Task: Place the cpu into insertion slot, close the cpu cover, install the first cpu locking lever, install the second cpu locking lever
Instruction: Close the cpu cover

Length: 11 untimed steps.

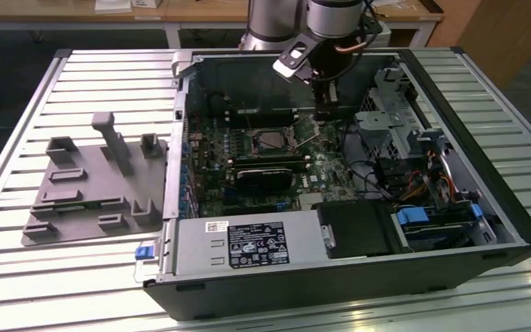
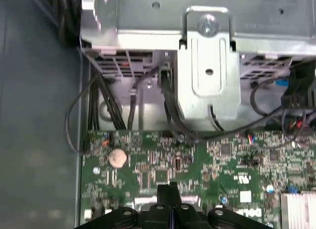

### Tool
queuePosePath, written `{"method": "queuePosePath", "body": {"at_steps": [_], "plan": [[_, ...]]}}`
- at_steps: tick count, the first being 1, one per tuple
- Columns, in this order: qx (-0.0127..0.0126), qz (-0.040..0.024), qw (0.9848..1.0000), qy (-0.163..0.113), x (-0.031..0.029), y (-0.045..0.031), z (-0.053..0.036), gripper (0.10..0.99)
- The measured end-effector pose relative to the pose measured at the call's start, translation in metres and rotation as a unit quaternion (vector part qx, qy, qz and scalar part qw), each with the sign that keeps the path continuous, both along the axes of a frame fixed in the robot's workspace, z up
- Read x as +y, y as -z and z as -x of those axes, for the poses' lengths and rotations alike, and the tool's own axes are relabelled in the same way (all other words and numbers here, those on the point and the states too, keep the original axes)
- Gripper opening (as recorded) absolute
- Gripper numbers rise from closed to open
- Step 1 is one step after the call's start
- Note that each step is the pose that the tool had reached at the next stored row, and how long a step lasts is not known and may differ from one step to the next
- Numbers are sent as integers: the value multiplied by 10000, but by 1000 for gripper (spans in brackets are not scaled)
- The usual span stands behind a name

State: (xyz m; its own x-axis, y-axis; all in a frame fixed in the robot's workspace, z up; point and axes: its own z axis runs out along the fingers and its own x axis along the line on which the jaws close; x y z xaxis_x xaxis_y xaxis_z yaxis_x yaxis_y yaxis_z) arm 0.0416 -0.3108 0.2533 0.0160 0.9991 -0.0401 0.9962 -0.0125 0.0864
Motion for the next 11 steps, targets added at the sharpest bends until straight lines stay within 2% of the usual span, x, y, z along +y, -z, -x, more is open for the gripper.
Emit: {"method": "queuePosePath", "body": {"at_steps": [7, 11], "plan": [[6, 0, 10000, 19, 0, 8, -160, 102], [18, 0, 10000, 28, 0, 58, -220, 102]]}}
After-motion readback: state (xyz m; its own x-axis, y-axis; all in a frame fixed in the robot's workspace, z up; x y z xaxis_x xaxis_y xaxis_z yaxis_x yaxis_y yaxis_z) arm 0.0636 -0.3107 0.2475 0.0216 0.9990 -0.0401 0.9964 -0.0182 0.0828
